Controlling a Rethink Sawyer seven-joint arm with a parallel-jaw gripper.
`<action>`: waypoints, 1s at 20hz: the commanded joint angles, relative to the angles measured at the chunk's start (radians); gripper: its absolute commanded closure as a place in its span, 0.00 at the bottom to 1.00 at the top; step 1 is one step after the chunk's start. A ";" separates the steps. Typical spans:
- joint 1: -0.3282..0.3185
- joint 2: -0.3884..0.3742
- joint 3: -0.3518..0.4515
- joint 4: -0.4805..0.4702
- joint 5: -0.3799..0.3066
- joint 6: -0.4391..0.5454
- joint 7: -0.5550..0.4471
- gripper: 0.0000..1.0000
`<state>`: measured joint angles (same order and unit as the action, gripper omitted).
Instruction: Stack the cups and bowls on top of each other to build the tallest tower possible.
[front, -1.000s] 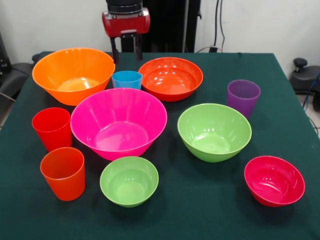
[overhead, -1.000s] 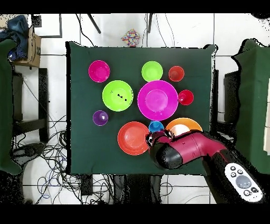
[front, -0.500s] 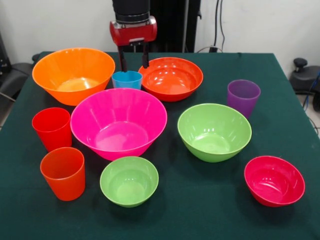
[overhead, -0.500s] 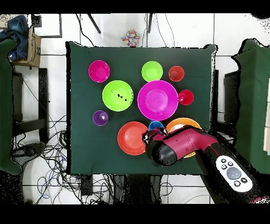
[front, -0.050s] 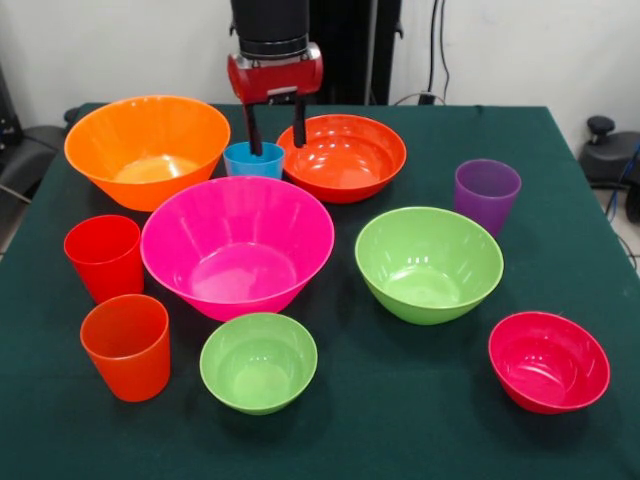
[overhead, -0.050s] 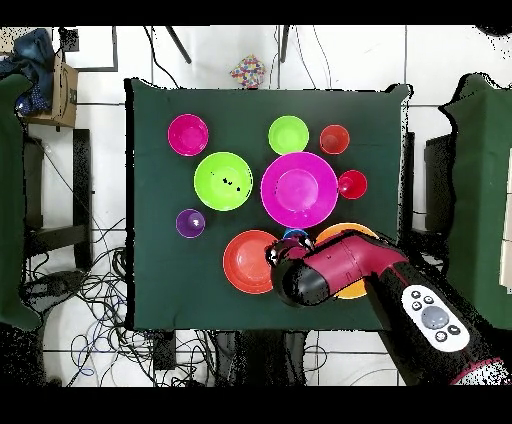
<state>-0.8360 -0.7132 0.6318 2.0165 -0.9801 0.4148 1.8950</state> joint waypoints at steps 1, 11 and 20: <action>0.061 0.075 -0.056 -0.090 -0.122 0.016 -0.077 0.00; 0.120 0.130 -0.119 -0.143 -0.199 -0.035 -0.006 0.00; 0.160 0.163 -0.170 -0.170 -0.230 -0.079 0.030 0.00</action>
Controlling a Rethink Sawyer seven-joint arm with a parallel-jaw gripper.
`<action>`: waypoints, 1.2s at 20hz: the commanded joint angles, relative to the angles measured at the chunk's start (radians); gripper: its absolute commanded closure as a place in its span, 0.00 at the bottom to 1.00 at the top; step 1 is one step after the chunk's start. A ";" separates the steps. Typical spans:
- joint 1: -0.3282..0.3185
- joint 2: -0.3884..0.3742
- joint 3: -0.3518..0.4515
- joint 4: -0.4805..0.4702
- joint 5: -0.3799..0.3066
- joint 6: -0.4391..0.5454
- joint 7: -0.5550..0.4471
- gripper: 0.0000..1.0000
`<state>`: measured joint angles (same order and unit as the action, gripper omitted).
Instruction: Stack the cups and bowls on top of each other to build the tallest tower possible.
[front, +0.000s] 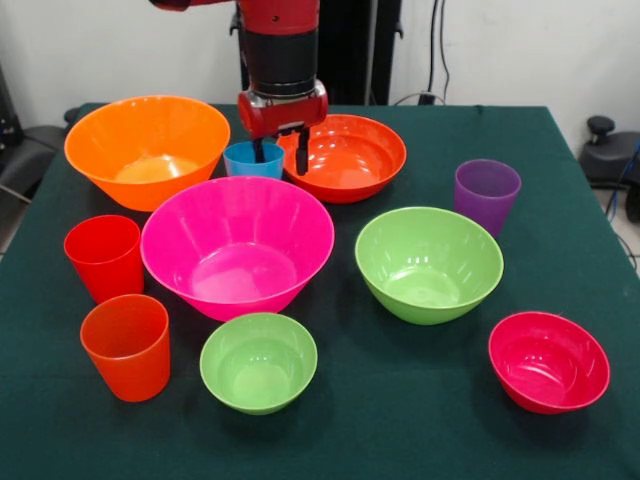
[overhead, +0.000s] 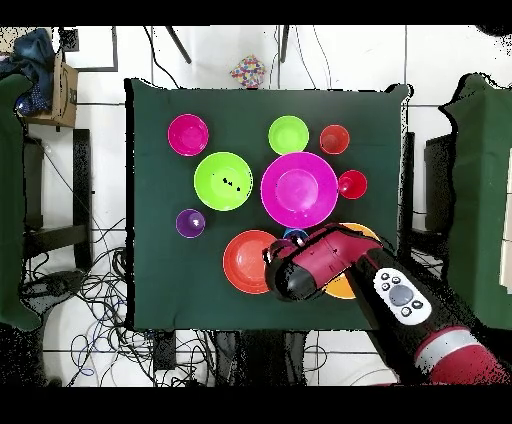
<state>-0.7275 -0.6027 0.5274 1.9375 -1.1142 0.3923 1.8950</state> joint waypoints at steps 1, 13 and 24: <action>0.062 0.053 -0.078 -0.094 -0.101 -0.060 0.039 0.00; 0.031 0.050 -0.059 -0.072 -0.044 -0.036 -0.040 1.00; 0.007 0.012 -0.027 -0.054 0.021 0.039 -0.113 1.00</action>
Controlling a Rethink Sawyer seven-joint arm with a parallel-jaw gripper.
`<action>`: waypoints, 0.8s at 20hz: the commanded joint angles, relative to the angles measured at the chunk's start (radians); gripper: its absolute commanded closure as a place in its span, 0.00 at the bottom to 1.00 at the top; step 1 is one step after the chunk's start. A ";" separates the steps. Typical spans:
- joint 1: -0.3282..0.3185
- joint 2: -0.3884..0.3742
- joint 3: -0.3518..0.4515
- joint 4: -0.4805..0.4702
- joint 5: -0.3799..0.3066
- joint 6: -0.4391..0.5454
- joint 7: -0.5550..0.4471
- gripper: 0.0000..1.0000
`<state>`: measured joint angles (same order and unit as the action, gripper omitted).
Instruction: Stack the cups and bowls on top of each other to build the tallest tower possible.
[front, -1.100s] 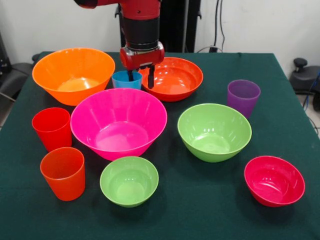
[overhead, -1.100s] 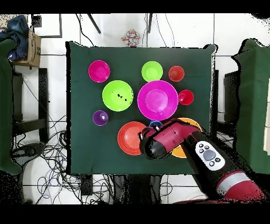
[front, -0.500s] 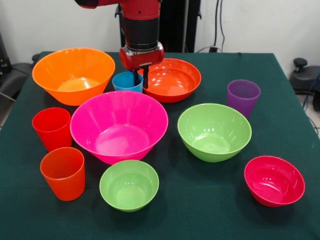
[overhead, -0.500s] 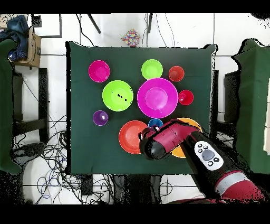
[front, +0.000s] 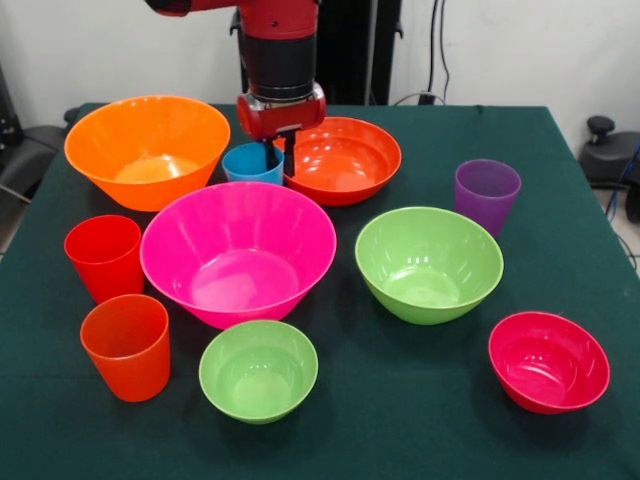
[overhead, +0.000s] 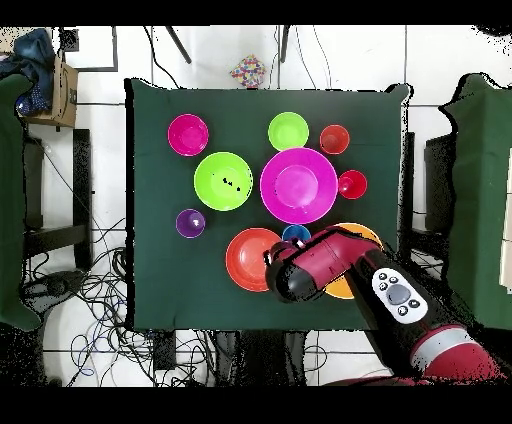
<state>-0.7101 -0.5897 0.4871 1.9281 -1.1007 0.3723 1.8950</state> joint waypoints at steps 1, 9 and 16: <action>-0.012 -0.003 0.013 -0.042 0.010 0.062 -0.117 1.00; -0.059 -0.075 0.067 0.018 0.097 0.105 -0.182 1.00; -0.108 -0.196 0.149 0.102 0.244 0.202 -0.244 1.00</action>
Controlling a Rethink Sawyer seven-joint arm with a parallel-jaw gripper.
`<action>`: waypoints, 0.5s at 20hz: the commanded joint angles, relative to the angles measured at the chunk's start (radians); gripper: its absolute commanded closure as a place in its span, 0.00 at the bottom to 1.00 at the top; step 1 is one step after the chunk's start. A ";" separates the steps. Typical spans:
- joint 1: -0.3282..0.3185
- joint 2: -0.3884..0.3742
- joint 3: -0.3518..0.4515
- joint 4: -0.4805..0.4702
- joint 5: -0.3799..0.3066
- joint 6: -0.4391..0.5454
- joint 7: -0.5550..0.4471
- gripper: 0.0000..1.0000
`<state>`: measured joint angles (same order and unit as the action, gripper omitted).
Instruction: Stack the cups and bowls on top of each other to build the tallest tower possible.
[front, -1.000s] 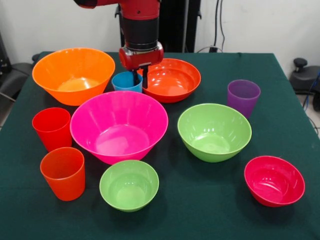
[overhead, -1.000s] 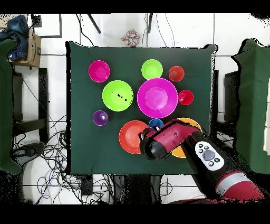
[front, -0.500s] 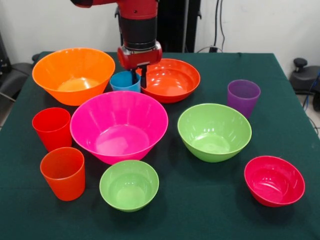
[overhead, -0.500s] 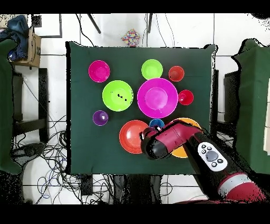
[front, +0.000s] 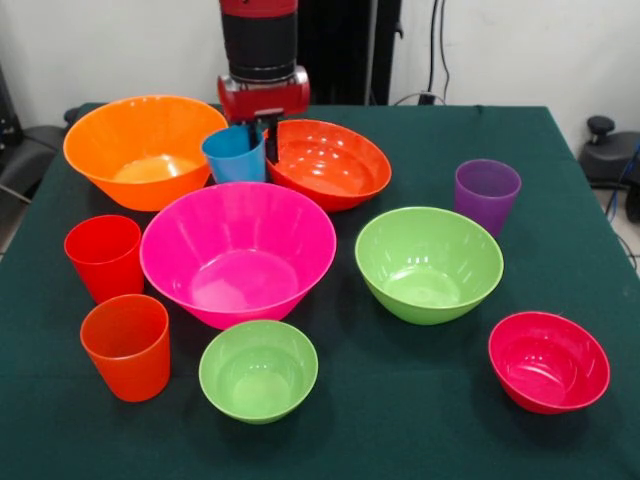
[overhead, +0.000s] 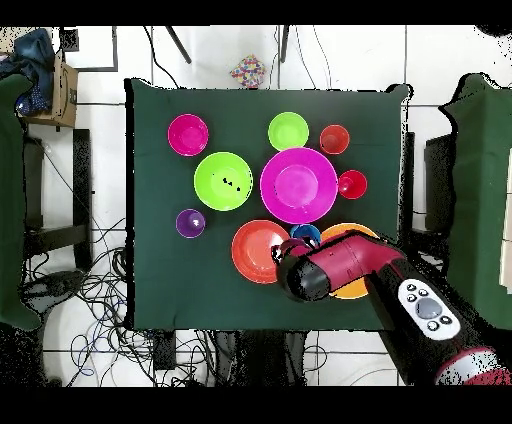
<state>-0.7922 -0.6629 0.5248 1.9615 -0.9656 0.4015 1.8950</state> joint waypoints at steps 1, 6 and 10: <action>-0.025 -0.124 0.111 0.069 0.111 0.177 -0.241 1.00; -0.023 -0.135 0.118 0.071 0.124 0.199 -0.227 1.00; -0.016 -0.136 0.120 0.072 0.116 0.201 -0.208 1.00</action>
<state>-0.8256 -0.7769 0.5760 1.9885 -0.8708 0.4969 1.8950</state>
